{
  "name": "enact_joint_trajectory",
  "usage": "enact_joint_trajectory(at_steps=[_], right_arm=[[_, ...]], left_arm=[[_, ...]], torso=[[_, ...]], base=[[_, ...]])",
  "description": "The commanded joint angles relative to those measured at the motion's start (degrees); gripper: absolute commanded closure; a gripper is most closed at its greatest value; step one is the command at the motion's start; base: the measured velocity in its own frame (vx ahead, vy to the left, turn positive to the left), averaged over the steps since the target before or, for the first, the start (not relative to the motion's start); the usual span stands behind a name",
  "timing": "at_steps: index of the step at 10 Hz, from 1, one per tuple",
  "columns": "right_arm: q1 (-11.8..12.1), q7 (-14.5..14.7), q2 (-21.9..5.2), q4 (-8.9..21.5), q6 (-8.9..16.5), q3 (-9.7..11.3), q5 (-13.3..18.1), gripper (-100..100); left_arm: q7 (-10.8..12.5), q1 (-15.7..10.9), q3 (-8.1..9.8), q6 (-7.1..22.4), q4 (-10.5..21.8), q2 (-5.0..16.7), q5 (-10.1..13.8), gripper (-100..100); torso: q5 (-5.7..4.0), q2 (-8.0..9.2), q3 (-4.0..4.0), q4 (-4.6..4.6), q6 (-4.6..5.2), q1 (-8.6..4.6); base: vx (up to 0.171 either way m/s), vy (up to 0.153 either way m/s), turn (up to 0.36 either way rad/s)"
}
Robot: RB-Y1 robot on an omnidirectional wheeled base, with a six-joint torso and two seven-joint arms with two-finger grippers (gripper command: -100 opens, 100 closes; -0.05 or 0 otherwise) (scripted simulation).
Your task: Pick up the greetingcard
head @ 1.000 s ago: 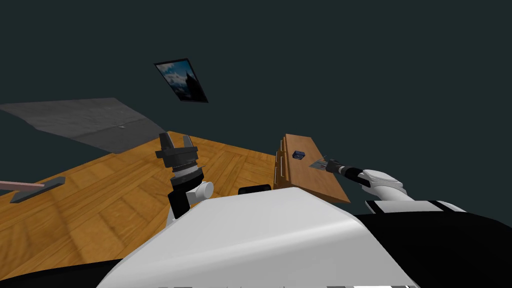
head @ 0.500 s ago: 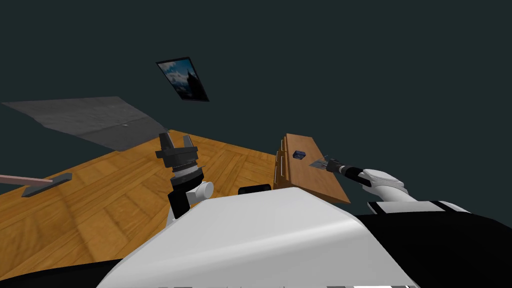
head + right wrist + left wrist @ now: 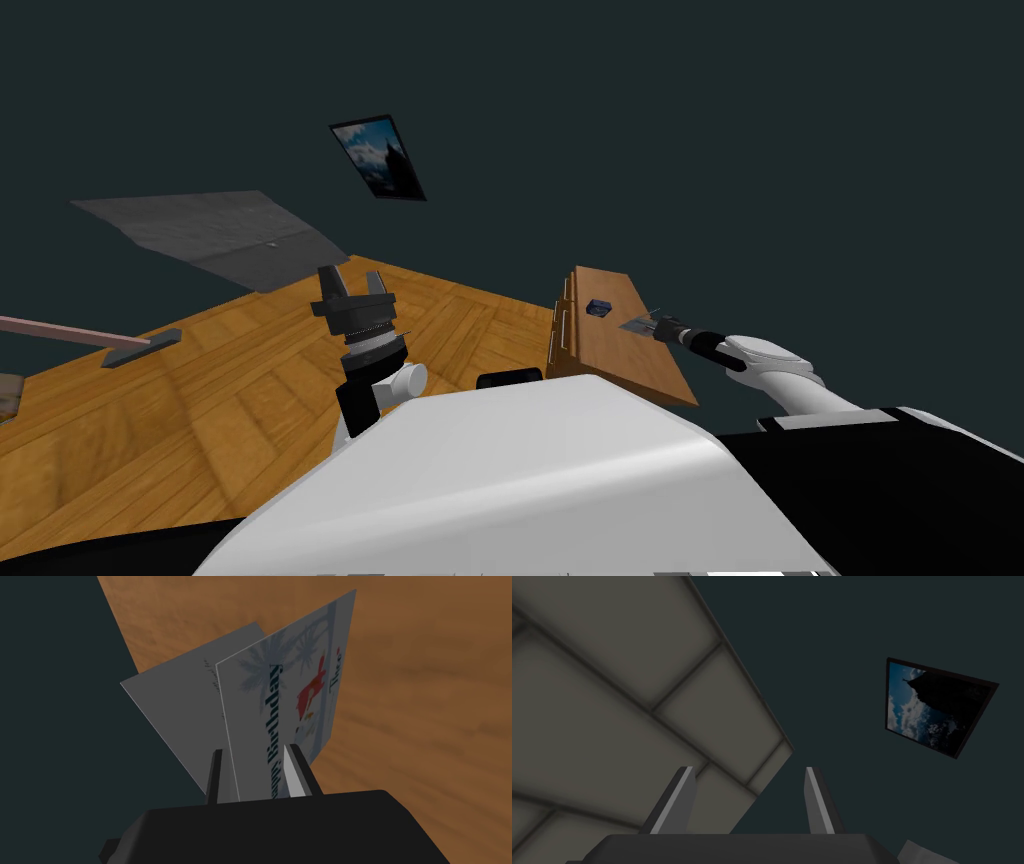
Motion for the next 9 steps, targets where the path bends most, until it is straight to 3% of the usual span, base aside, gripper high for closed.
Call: enact_joint_trajectory(at_steps=[1, 3, 4, 6, 7, 8, 9], right_arm=[[1.41, -1.39, -1.13, -2.73, 2.82, 1.84, -2.09, 100], [3.7, -3.62, -2.99, -6.73, 6.26, 5.02, -5.61, 100], [3.7, -3.62, -2.99, -7.06, 7.08, 5.02, -5.61, 100], [5.99, -5.84, -4.86, -11.05, 10.74, 8.2, -9.14, 100], [5.99, -5.84, -4.86, -11.39, 11.34, 8.2, -9.14, 100], [7.13, -6.95, -5.79, -13.55, 13.48, 9.79, -10.9, 100], [6.45, -6.26, -5.27, -12.22, 12.05, 9.01, -9.97, 100]], left_arm=[[0.0, 0.0, 0.0, 0.0, 0.0, 0.0, 0.0, 0], [0.0, -0.01, 0.0, 0.0, 0.0, 0.0, 0.0, 0], [0.0, -0.01, 0.0, 0.0, 0.0, 0.0, 0.0, 0], [0.0, 0.0, 0.0, 0.0, 0.0, 0.0, 0.0, 0], [0.0, -0.01, 0.0, 0.0, 0.0, 0.0, 0.0, 0], [0.0, 0.0, 0.0, 0.0, 0.0, 0.0, 0.0, 0], [0.0, 0.0, 0.0, 0.0, 0.0, 0.0, 0.0, 0]], torso=[[0.0, 0.0, 0.0, 0.0, 0.0, 0.0], [0.01, 0.08, 0.06, 0.04, -0.06, -0.01], [0.02, 0.14, 0.1, 0.06, -0.04, 0.05], [0.06, 0.11, 0.09, 0.08, 0.01, 0.08], [0.06, 0.16, 0.13, 0.1, -0.04, 0.07], [0.08, 0.11, 0.11, 0.1, 0.04, 0.1], [0.09, 0.11, 0.11, 0.11, 0.01, 0.12]], base=[[-0.072, -0.039, 0.072], [-0.104, -0.029, 0.137], [-0.077, -0.009, 0.038], [-0.088, -0.023, 0.097], [-0.071, -0.018, 0.055], [-0.067, -0.015, 0.057], [-0.034, -0.008, 0.019]])
